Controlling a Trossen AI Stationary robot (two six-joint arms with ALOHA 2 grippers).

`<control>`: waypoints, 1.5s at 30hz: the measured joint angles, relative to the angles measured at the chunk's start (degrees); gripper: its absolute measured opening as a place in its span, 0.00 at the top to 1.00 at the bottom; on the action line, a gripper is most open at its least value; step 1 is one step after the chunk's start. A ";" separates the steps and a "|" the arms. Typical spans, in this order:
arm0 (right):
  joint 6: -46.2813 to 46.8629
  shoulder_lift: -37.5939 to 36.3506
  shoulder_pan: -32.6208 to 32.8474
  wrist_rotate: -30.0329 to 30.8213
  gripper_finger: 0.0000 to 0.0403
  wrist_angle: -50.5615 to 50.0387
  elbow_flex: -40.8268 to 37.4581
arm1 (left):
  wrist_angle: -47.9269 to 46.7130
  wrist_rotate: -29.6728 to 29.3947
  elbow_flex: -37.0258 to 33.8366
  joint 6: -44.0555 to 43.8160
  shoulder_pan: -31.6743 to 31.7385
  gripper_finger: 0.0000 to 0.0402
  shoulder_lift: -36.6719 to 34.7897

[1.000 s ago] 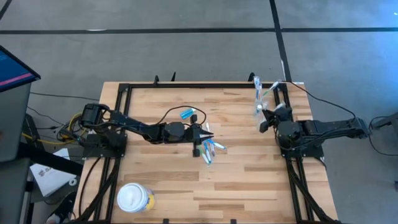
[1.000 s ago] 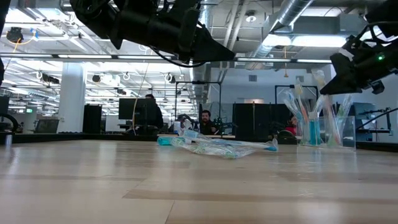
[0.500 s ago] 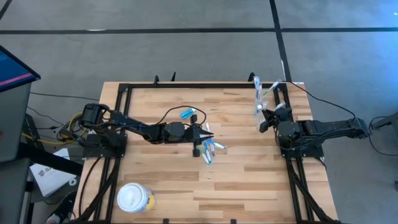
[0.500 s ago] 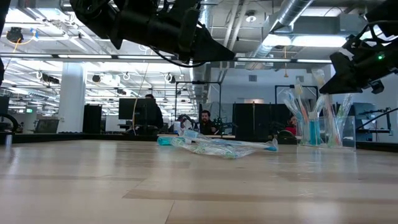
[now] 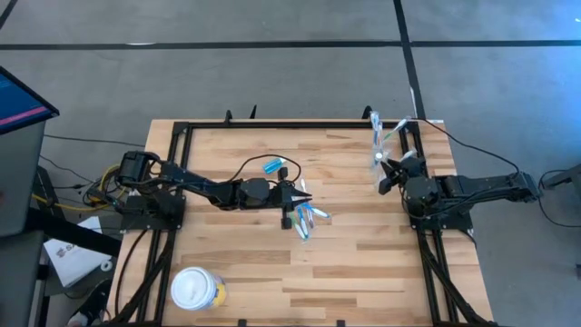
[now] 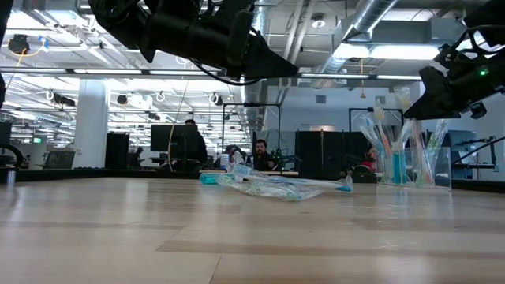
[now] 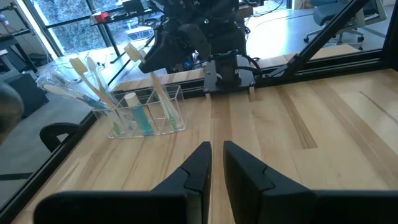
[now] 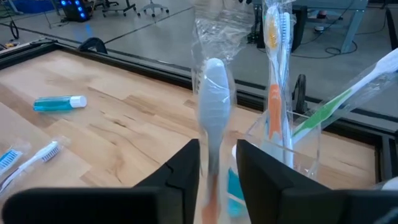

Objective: Pick & Place toothbrushing station
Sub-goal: Put the orange toothbrush into the transparent organizer, then put the green toothbrush into the transparent organizer

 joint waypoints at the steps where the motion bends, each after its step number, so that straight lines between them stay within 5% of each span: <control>1: -0.13 0.00 0.00 0.07 0.75 -0.09 0.19 | -0.01 0.01 0.00 0.00 0.00 0.91 0.00; 17: -3.54 0.00 0.11 1.42 0.73 -0.56 3.38 | -0.05 -0.01 -0.07 0.00 0.00 0.91 0.00; 32: -13.85 2.96 10.00 -7.39 0.73 14.18 4.32 | -6.15 -3.23 -0.07 -0.02 0.75 0.91 -0.02; 45: -21.89 10.79 13.93 -10.74 0.73 26.34 4.32 | -19.39 13.67 -0.69 -5.42 3.27 0.75 -0.02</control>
